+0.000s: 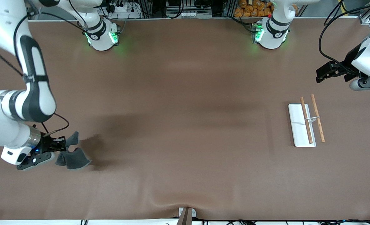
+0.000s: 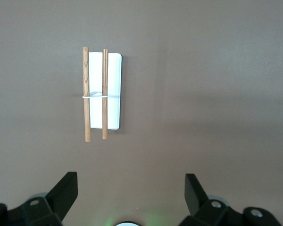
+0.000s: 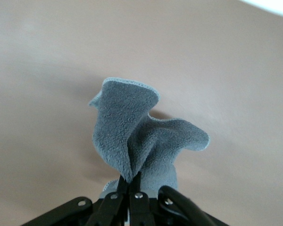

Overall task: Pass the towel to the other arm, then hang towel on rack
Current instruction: 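Lift the towel with the right gripper toward the table's middle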

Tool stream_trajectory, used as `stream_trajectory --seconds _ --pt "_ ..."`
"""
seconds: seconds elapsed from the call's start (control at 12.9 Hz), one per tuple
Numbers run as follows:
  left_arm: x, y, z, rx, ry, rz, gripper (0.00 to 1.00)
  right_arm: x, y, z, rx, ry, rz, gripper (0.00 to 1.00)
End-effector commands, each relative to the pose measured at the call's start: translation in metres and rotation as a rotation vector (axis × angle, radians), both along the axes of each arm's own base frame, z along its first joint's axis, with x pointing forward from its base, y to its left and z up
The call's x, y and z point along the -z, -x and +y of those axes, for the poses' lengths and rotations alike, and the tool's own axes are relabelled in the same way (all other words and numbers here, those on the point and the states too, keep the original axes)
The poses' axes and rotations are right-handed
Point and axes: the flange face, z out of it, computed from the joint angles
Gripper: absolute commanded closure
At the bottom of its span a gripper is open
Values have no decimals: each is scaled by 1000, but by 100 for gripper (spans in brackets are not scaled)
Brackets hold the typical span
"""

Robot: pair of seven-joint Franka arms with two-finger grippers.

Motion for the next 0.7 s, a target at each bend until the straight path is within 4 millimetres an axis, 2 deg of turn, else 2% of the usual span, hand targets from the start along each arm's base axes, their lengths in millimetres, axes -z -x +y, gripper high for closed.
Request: stream_trajectory --seconds 0.0,0.31,0.47,0.54,0.62 --pt "-3 -3 0 9 29 -6 0 -26 10 47 -144 30 -31 100" --pt "-3 -3 0 9 29 -5 0 -55 29 155 -307 22 -84 100" --pt "-2 -3 0 9 28 -4 0 -62 40 209 -380 7 -122 100" --pt "-2 -3 -1 11 28 -4 0 -64 49 246 -430 -2 -156 100" --pt "-2 -3 0 9 28 -4 0 -69 64 292 -493 -17 -202 100"
